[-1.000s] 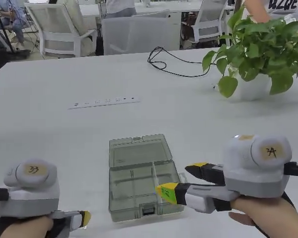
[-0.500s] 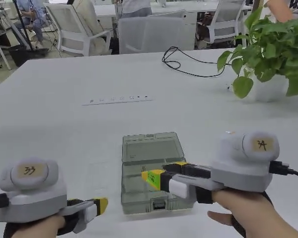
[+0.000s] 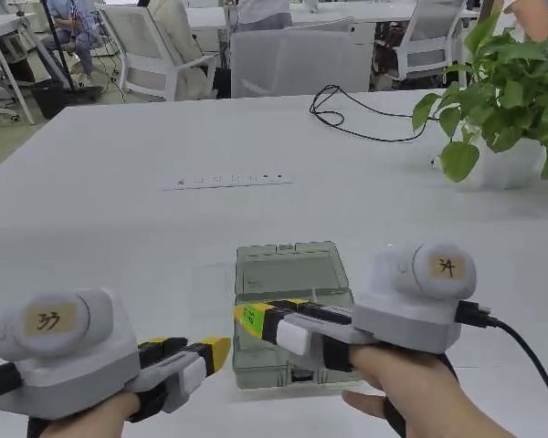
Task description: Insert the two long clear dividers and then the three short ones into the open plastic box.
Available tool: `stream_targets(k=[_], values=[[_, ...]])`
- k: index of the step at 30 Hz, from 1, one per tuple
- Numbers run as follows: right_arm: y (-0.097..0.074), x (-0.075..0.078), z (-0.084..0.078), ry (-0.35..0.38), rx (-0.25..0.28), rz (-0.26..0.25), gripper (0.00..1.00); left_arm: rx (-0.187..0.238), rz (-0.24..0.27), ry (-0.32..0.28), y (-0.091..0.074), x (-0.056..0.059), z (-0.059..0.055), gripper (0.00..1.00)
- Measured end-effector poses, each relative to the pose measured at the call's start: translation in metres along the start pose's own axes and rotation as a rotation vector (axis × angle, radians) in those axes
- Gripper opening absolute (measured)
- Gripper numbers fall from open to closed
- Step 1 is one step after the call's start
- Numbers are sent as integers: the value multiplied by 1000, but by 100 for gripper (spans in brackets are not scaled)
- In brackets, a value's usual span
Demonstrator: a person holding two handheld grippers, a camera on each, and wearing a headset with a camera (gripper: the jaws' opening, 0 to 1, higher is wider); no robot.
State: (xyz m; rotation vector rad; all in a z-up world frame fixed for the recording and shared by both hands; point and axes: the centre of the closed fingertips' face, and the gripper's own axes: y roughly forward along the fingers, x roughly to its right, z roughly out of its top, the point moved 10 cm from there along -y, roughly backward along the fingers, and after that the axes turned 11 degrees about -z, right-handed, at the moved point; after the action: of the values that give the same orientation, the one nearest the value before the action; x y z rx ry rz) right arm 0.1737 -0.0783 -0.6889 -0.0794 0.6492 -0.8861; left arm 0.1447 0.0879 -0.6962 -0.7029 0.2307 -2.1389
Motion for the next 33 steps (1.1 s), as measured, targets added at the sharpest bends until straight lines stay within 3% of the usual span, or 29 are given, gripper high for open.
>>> stream_targets(k=[2, 11, 20, 33], values=[[2, -2, 1, 8, 9, 2, 24, 30, -15, 14, 0, 3, 2, 30], [6, -5, 4, 23, 24, 4, 17, 47, -54, 50, 1, 14, 6, 30], [6, -4, 4, 53, 29, -10, 11, 40, -92, 77, 6, 27, 8, 30], [1, -3, 4, 120, 27, -19, 7, 29, -112, 48, 8, 32, 9, 30]])
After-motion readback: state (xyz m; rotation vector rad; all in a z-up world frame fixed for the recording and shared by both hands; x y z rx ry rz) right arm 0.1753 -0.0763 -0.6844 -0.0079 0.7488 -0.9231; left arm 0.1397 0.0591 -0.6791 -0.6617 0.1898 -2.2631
